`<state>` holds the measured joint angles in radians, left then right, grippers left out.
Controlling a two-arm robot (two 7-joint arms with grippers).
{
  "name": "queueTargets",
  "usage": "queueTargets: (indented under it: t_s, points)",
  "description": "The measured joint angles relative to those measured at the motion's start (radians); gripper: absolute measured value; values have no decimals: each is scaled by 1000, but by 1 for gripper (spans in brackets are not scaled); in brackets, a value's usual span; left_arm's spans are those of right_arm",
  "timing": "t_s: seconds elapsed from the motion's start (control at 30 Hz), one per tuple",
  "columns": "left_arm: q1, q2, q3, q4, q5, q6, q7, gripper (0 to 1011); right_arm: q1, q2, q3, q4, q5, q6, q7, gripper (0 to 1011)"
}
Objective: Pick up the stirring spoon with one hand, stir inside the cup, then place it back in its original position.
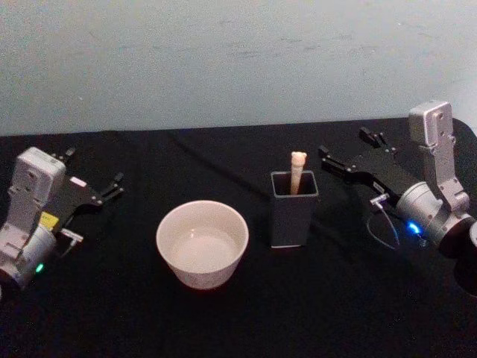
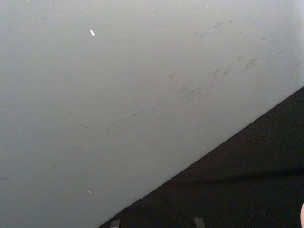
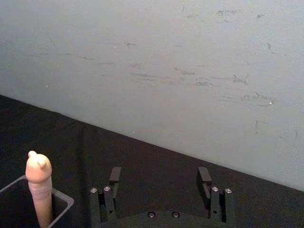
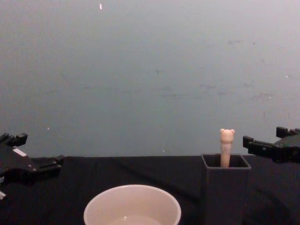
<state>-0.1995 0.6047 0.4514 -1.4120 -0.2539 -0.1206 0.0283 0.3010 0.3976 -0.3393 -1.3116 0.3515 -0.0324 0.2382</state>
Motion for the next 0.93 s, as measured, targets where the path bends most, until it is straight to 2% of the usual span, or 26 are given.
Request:
queueTargets:
  t_s: [0.93]
  points:
    - [0,0,0,0,0,0,0,1001,0,0,0,0,0,0,0,1000]
